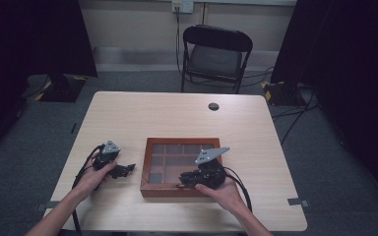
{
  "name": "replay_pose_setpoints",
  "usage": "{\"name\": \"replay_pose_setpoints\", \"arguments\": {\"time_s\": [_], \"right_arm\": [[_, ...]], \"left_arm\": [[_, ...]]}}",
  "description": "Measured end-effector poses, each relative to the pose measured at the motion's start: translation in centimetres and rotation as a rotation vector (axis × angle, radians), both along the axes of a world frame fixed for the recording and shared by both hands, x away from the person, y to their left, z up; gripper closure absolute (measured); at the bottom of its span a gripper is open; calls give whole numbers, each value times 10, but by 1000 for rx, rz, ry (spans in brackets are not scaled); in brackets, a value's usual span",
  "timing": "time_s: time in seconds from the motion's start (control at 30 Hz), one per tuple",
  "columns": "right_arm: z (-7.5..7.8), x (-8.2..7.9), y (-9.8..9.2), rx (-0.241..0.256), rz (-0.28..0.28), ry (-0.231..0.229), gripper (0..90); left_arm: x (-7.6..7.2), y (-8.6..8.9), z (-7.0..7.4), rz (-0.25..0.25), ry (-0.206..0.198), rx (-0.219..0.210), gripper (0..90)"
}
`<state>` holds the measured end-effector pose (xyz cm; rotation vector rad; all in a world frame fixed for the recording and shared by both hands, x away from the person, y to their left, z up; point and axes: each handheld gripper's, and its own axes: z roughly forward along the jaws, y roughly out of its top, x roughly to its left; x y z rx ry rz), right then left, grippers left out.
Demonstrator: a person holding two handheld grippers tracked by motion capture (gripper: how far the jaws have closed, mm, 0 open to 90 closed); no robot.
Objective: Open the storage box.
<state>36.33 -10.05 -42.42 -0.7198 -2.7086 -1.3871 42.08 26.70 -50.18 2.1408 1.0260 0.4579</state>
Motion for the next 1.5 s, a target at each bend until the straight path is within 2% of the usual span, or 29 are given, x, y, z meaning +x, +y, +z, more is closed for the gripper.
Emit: {"name": "replay_pose_setpoints", "arguments": {"time_s": [0.1,0.57,0.83,1.0,1.17,1.5], "right_arm": [[-10,-1,4,-31,20,15,808],[-17,-3,4,-17,29,6,802],[-14,-2,7,-47,44,-1,810],[-12,-1,8,-61,49,9,811],[-11,-1,7,-56,46,8,811],[2,1,5,-20,48,6,812]], "left_arm": [[0,0,0,0,0,0,85],[0,0,0,-1,0,0,84],[0,0,0,-3,1,0,84],[0,0,0,-3,1,0,84],[0,0,0,-4,1,0,84],[0,0,0,-4,3,-1,83]]}}
